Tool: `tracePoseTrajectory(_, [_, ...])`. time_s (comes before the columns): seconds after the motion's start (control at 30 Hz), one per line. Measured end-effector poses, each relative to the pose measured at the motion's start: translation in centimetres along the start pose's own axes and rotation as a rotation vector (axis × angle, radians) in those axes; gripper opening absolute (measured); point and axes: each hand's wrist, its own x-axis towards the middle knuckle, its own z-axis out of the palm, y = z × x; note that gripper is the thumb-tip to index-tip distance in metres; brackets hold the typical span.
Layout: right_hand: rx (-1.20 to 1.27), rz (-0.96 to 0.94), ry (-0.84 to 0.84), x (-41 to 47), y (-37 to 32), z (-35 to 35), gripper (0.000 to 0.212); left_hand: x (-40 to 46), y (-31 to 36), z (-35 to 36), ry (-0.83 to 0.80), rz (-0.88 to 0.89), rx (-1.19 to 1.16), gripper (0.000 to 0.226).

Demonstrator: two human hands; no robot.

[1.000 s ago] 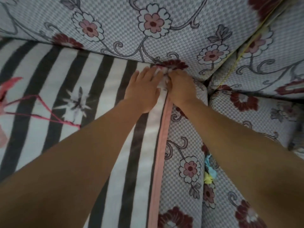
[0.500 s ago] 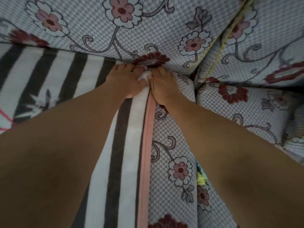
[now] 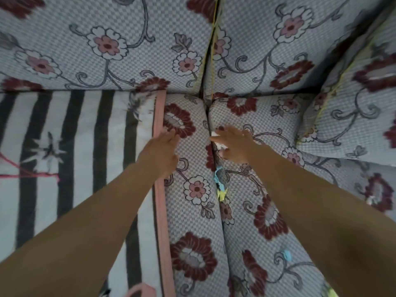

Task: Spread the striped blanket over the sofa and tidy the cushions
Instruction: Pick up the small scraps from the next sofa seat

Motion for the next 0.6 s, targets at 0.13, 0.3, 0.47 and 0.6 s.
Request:
tracePoseTrajectory(0.13, [-0.051,0.024,0.139,-3.5,0.4,4.8,0.074,-1.0,4.9,2.4,-0.008,0.068,-0.101,0.062])
tracePoseTrajectory(0.3, [0.202,0.095,0.468,-7.0,1.2,8.6,0.059,-1.3,9.5,5.6,-0.081,0.141,-0.075,0.064])
tracePoseTrajectory(0.47, [0.543,0.202,0.581,-10.1,2.5,10.6,0.027,-0.9,13.1,8.1,-0.133,0.113,0.107,0.068])
tracePoseTrajectory(0.6, [0.705,0.293,0.653,-13.0,3.1,12.5,0.024,-0.7,14.9,9.8,-0.061,0.06,0.274,0.062])
